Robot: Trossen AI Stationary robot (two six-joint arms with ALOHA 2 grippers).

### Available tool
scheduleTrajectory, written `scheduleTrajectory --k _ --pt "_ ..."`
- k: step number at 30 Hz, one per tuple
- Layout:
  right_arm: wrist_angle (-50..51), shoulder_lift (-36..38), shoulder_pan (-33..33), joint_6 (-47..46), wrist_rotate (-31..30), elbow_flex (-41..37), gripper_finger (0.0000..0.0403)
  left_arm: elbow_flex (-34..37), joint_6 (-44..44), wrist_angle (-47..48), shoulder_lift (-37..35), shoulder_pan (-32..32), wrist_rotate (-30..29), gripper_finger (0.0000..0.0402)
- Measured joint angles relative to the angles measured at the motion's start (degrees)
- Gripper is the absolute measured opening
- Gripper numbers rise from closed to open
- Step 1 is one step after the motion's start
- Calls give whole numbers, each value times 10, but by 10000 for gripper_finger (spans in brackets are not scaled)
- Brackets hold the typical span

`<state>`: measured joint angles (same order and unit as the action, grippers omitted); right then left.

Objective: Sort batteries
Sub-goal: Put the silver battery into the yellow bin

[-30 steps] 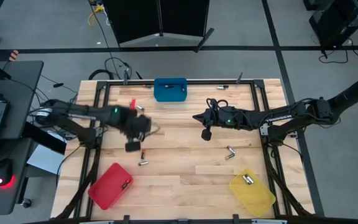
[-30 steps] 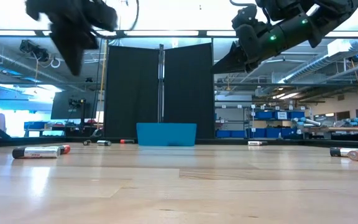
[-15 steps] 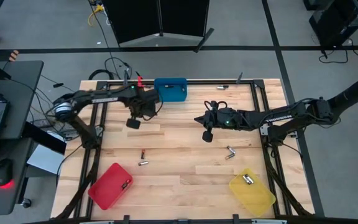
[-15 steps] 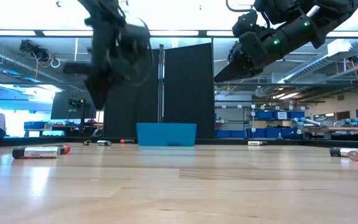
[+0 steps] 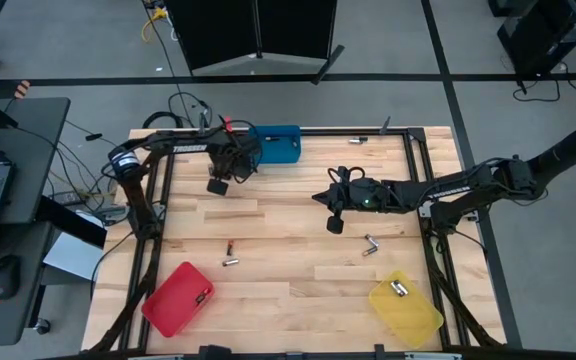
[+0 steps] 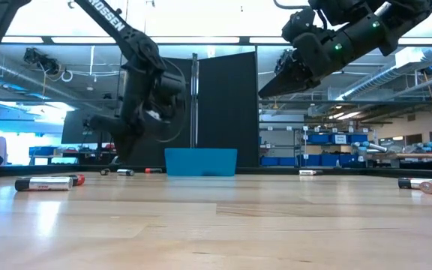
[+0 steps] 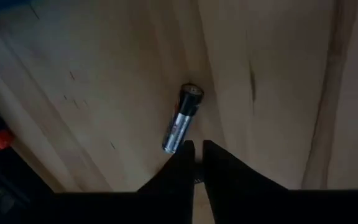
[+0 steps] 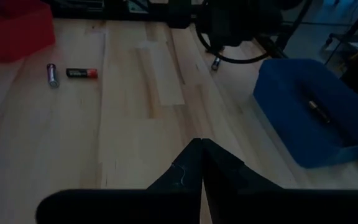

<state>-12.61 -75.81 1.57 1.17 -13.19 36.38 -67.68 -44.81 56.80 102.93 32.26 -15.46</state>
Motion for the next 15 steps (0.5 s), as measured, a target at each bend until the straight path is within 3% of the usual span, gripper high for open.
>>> scheduleTrajectory --k 9,15 --pt "10 0 0 -11 0 0 20 13 -17 -29 4 15 -14 127" --pt "17 0 -1 -12 0 0 20 26 -17 -63 4 19 -16 144"
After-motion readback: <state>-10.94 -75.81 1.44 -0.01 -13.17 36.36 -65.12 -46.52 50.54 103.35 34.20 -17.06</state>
